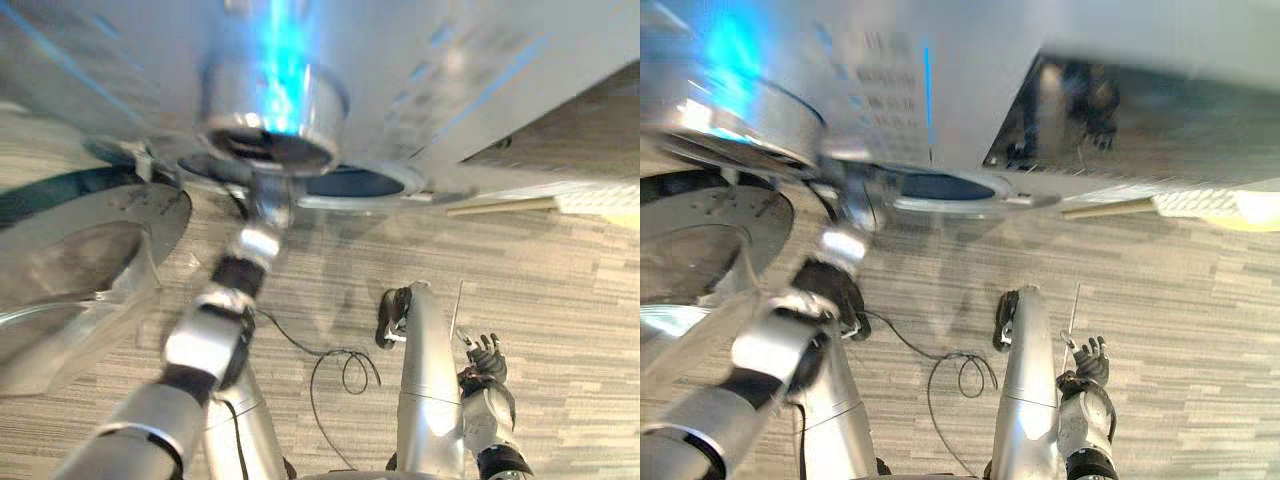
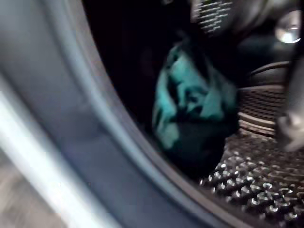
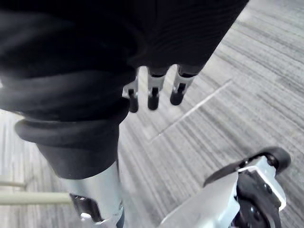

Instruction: Pick up the laundry basket with both hands and put the clothes into the washing machine.

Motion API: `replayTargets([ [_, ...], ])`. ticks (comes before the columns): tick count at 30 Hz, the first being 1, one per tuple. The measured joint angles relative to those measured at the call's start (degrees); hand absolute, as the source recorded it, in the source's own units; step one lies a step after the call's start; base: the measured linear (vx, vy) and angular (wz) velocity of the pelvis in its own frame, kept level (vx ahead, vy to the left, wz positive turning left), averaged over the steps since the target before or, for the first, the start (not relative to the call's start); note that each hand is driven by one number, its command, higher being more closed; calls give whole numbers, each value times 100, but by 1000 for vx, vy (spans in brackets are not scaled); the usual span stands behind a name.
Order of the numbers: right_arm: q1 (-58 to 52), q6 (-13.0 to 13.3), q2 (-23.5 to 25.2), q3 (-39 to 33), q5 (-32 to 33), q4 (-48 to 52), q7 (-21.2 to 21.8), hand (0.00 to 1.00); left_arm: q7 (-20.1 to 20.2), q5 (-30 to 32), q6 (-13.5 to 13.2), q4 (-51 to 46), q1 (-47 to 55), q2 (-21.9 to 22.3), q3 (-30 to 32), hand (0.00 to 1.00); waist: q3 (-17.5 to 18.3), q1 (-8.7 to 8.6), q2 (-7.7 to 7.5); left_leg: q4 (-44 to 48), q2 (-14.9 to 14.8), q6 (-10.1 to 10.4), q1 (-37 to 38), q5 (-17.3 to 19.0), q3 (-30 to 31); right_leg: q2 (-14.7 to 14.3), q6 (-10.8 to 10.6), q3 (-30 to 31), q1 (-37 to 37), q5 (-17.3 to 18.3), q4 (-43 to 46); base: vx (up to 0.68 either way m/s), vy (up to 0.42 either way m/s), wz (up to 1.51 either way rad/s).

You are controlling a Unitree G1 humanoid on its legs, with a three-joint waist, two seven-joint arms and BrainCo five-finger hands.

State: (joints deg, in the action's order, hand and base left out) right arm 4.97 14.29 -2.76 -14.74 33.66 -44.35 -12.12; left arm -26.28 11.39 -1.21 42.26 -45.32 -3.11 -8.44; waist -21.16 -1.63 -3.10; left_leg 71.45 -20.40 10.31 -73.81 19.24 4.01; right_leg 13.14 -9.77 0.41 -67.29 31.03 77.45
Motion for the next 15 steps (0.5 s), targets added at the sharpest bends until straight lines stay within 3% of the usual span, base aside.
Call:
replayTargets([
  [5, 10, -111, 38, 203, -133, 15, -47, 0, 248, -385, -79, -9, 1494, 822, -439, 0, 22, 67, 32, -1211, 183, 129, 1418, -431, -67, 137, 134, -393, 1381, -69, -782, 97, -106, 36],
  [8, -43, -187, 131, 382, -254, -44, -48, 0, 571, -597, -210, -247, 2439, 799, -685, 0, 41, 113, 59, -2191, 324, 208, 2620, -800, -180, 261, 258, -669, 2499, -161, -1388, 63, -144, 39],
  [11, -329, -253, 168, 409, -292, -264, -23, 0, 895, -876, -409, -845, 3404, 616, -712, 0, 216, 253, 232, -3390, 456, 175, 3744, -1211, -268, 314, 265, -1029, 3605, -352, -2230, 54, -99, 41],
  [14, -773, -368, 154, 376, -458, -438, -2, 0, 1143, -1116, -593, -1356, 4276, 401, -533, 0, 623, 284, 318, -4864, 618, 111, 4822, -1840, -353, 359, 218, -1461, 4629, -641, -3265, 178, -17, 63],
  [15, -1452, -522, 311, -108, -704, -642, 90, 0, 1389, -1535, -696, -1580, 5065, 367, -122, 0, 1409, 323, 373, -6515, 774, 46, 6071, -2582, -399, 320, 61, -2167, 6054, -1051, -4689, 393, 66, 101],
])
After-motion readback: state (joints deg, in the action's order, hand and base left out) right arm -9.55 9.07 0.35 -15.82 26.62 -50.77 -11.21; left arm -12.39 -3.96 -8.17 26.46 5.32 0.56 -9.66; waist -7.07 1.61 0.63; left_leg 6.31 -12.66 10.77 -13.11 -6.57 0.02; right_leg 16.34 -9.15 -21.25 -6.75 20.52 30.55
